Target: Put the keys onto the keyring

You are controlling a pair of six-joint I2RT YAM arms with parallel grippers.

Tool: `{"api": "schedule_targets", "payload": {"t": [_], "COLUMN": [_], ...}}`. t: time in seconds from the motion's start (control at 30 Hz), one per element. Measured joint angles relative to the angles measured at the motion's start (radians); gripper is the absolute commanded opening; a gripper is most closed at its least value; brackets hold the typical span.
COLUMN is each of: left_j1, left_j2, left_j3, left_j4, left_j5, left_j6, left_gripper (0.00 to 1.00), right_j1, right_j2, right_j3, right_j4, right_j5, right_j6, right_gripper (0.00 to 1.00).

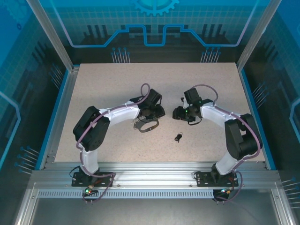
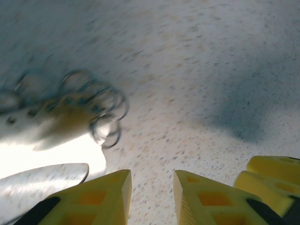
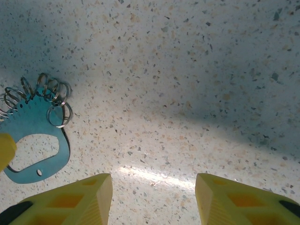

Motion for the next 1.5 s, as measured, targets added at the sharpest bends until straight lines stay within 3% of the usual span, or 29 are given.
{"api": "schedule_targets", "payload": {"t": [0.27,0.47,1.07,1.5], "left_j1": [0.000,-0.005,-0.026,-0.026], "left_j2": [0.047,0.072,0.180,0.240], "left_j3": [0.206,0.228,0.290,0.324], "left_j4": [-0.226,-0.338,-0.340,-0.338], "left_j5": [0.032,0.013,-0.137,-0.175], "left_j6": [0.509,0.703,0.803,0.832], "left_gripper": [0.30,0.30,0.31,0.35], "right_j1": [-0.005,-0.006,-0.006,-0.006], "right_j2": [-0.010,-0.010,-0.010,-0.010], "right_j3": [-0.010,-0.022,-0.057,-0.057], "right_j4": [0.002,0.003,0.011,0.012], "right_j5": [0.000,0.000,-0.003,-0.003], "right_j6": [0.000,0.000,0.008,0.012], "right_gripper": [0.53,0.54,0.58,0.58]}}
